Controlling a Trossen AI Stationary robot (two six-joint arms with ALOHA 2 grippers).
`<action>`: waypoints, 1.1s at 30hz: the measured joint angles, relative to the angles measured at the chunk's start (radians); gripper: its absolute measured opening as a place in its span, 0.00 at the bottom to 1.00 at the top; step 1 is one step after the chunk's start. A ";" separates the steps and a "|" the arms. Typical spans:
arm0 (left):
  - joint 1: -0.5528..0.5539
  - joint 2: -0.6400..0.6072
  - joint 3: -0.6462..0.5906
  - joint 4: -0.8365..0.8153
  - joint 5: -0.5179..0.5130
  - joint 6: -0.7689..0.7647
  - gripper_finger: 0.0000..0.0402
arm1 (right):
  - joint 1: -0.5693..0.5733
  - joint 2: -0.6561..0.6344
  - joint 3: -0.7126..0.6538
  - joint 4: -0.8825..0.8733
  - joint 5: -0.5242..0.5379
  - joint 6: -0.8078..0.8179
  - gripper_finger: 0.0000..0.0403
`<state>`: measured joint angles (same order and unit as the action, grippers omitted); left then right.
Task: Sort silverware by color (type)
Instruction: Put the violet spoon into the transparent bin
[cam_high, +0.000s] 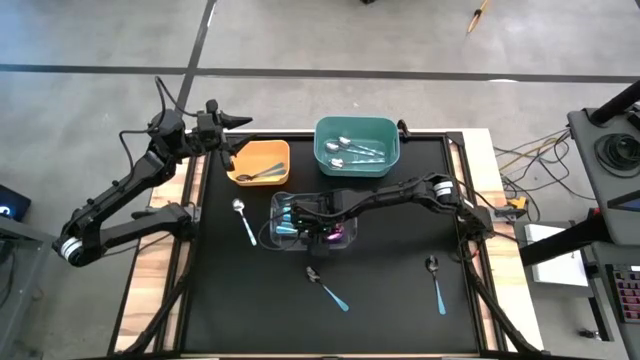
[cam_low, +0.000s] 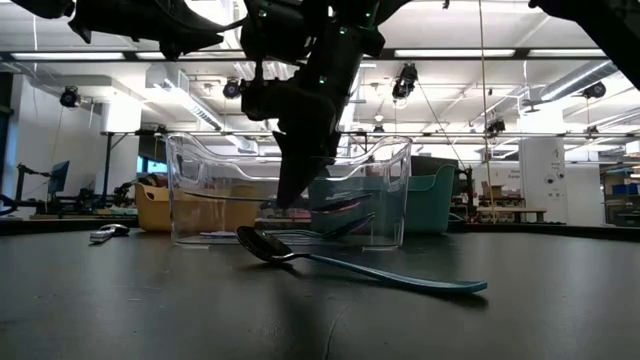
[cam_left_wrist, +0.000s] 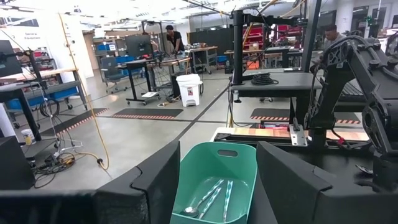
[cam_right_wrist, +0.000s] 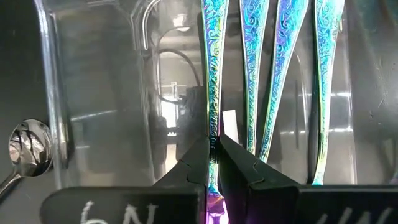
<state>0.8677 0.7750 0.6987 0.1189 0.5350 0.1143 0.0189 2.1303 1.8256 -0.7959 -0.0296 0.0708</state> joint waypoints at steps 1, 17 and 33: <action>0.000 0.000 0.000 0.000 0.000 0.000 0.48 | 0.000 0.000 0.000 0.000 0.000 0.000 0.03; 0.000 0.000 0.000 -0.002 0.000 0.000 0.48 | -0.013 0.000 0.000 -0.015 -0.077 0.031 0.03; 0.000 0.000 0.000 0.000 0.000 0.009 0.48 | -0.071 0.000 0.000 -0.048 -0.222 0.042 0.03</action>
<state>0.8677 0.7750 0.6987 0.1192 0.5346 0.1230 -0.0525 2.1300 1.8252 -0.8436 -0.2513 0.1123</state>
